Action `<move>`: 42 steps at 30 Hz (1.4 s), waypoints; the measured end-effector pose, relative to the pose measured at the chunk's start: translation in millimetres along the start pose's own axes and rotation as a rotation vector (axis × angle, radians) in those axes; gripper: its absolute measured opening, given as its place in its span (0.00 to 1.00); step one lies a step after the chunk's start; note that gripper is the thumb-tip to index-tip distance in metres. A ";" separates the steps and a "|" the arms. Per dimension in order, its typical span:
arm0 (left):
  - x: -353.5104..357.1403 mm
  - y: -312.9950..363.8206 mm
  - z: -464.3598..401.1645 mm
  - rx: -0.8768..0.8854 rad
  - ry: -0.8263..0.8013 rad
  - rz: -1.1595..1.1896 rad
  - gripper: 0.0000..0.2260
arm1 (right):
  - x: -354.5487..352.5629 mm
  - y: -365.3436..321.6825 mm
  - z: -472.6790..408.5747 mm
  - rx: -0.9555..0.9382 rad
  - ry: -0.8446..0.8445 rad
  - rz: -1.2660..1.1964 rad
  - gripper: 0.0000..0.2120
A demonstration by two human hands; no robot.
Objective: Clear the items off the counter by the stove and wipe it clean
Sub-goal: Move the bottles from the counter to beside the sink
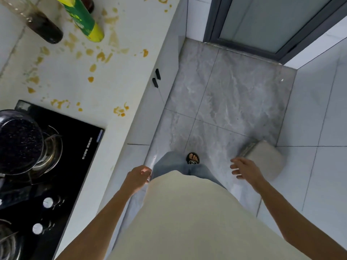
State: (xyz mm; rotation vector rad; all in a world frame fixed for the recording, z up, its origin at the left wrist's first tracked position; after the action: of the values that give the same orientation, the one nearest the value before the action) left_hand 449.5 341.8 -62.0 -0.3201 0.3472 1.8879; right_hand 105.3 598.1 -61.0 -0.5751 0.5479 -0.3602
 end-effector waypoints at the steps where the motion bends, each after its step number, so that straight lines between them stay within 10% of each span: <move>1: -0.2 -1.5 -0.6 -0.020 0.002 0.013 0.08 | -1.6 -16.8 -14.1 -0.030 -0.015 0.008 0.09; 15: -37.0 62.4 -41.2 -0.135 0.024 -0.023 0.12 | 12.5 -176.7 -145.7 -0.210 -0.181 0.148 0.08; 31: -108.1 293.1 -69.8 0.060 0.064 0.259 0.08 | -95.0 -178.1 -252.2 0.122 -0.155 0.232 0.09; 42: -69.2 299.8 -46.6 -0.242 0.110 0.600 0.09 | -89.5 -370.4 -377.7 -0.234 -0.368 0.453 0.11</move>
State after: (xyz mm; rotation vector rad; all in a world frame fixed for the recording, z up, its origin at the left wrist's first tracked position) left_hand 192.1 167.1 -53.3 -0.5268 0.3090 2.5175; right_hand -246.9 193.5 -71.3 -0.7033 0.3506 0.2413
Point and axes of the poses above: each hand's wrist, its own z-axis away from the middle knuckle, its own x-axis out of the palm, y = z × x, the point moved 4 cm from there along -z, towards the middle knuckle, and after that the axes turned 14 degrees about -x, right-handed, at the moved point
